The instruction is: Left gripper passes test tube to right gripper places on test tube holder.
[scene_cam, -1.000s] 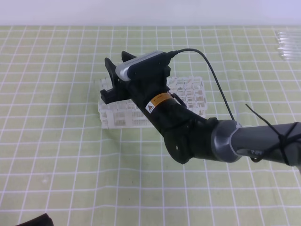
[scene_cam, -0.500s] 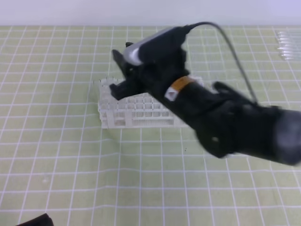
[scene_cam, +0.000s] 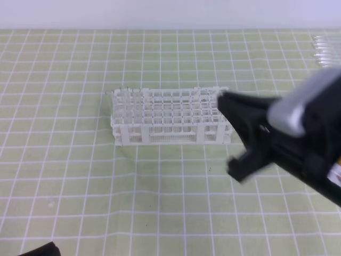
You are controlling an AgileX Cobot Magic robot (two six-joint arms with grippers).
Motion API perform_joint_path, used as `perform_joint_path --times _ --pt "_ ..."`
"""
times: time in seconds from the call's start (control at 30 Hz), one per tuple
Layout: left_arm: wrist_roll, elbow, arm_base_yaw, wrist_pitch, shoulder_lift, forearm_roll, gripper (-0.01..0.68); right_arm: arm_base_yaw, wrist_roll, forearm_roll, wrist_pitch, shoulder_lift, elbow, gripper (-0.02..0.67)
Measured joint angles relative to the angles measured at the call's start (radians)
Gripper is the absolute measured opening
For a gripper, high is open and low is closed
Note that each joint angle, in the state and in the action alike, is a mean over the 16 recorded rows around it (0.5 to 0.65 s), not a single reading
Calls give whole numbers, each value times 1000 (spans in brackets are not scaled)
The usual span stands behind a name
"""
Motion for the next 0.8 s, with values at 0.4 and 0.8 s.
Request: perform_joint_path --times 0.4,0.8 --pt "0 -5 0 -1 -1 0 -2 -2 -88 89 22 -153 161 -13" --pt "0 -4 0 7 0 0 -2 -215 -361 377 67 -369 342 -14"
